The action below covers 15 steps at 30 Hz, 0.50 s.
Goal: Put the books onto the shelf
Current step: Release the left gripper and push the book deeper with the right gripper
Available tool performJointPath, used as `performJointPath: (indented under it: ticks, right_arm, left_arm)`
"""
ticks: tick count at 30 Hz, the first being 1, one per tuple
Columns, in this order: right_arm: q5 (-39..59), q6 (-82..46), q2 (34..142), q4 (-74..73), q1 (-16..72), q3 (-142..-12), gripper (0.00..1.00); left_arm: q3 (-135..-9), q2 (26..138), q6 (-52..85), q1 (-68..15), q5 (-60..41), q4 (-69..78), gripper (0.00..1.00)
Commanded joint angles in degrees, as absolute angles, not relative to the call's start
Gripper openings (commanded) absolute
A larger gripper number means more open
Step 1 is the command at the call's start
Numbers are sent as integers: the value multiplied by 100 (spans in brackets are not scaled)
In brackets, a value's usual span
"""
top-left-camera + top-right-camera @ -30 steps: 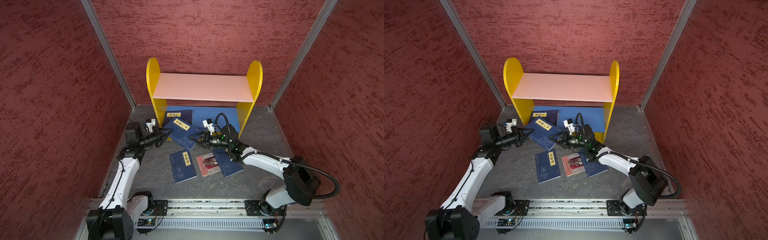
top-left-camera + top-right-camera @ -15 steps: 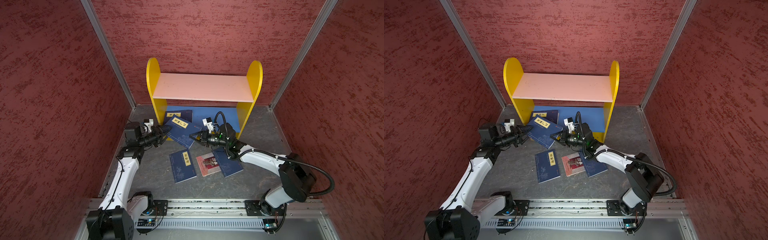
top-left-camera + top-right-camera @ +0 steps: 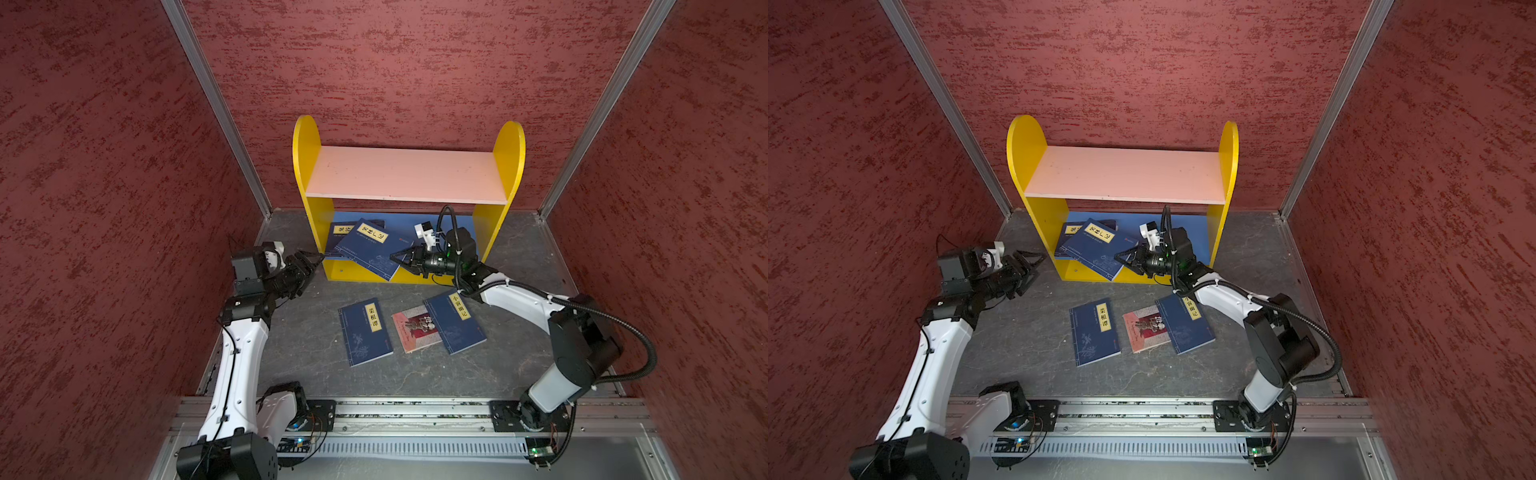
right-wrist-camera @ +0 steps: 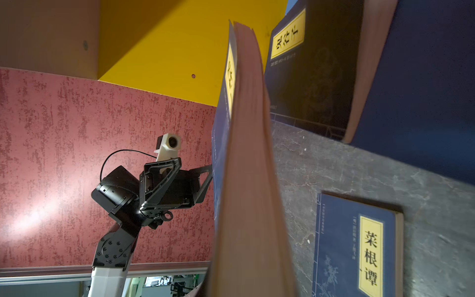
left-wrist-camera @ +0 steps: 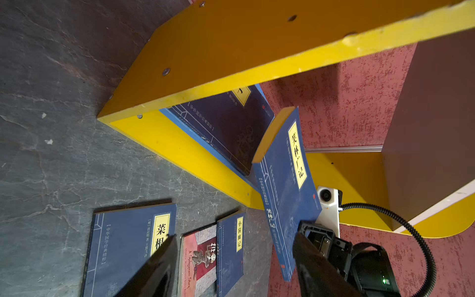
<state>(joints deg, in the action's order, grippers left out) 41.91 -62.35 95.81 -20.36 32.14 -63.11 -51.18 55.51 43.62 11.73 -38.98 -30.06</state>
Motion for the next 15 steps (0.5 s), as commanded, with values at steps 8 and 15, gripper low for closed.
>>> performJointPath:
  ticks: [8, 15]
  right_arm:
    - [4926, -5657, 10259, -1606, 2823, -7139, 8]
    - [5230, -5684, 10834, -1764, 2645, -7531, 9]
  left_arm:
    - [-5054, 5557, 4421, 1229, -4338, -2715, 74]
    - [-4809, 5438, 4623, 1242, -4516, -2337, 75]
